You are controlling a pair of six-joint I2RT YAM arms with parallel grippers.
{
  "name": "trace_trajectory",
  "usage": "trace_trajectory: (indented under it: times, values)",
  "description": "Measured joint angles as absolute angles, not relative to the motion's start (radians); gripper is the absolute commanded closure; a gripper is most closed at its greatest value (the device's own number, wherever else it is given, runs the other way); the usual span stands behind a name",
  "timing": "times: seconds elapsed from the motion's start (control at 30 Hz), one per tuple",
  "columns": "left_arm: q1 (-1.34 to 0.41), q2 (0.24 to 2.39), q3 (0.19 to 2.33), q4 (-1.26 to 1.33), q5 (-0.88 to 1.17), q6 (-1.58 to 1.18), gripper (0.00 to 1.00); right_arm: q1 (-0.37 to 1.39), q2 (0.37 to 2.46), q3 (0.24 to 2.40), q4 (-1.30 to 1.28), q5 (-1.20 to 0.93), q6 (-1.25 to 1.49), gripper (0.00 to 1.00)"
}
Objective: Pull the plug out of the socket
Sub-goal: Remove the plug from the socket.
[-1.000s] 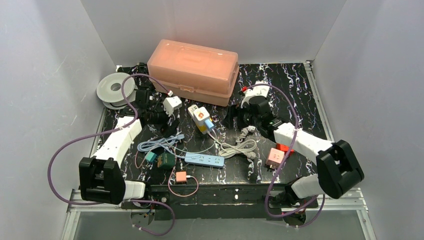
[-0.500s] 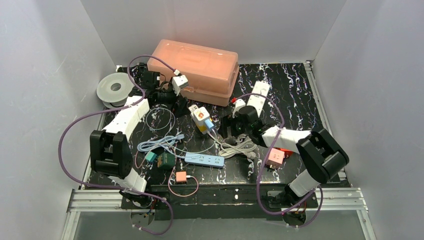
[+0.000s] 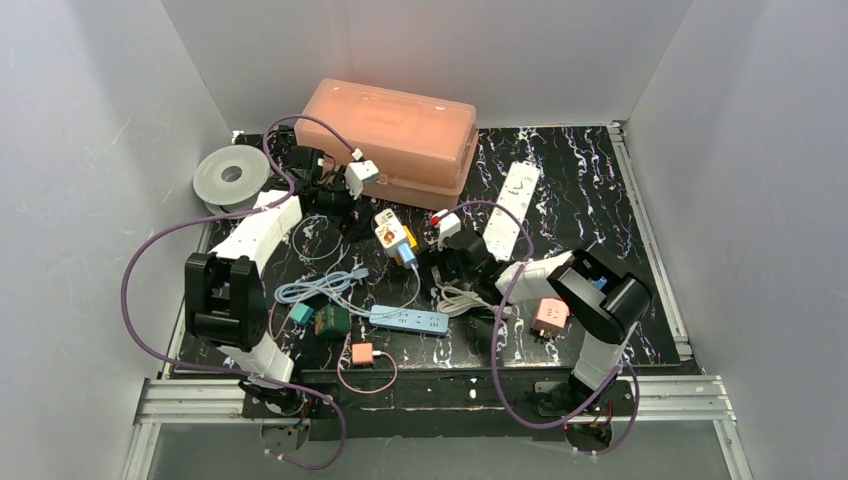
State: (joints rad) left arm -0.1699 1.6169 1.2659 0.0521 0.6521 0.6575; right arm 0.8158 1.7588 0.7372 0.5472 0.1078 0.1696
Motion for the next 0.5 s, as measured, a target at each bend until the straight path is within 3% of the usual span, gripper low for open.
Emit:
trace_trajectory:
  times: [0.5]
  values:
    - [-0.185, 1.748, 1.280, 0.091, 0.561, 0.631, 0.01, 0.884, 1.802, 0.733, 0.643, 0.228, 0.199, 0.04]
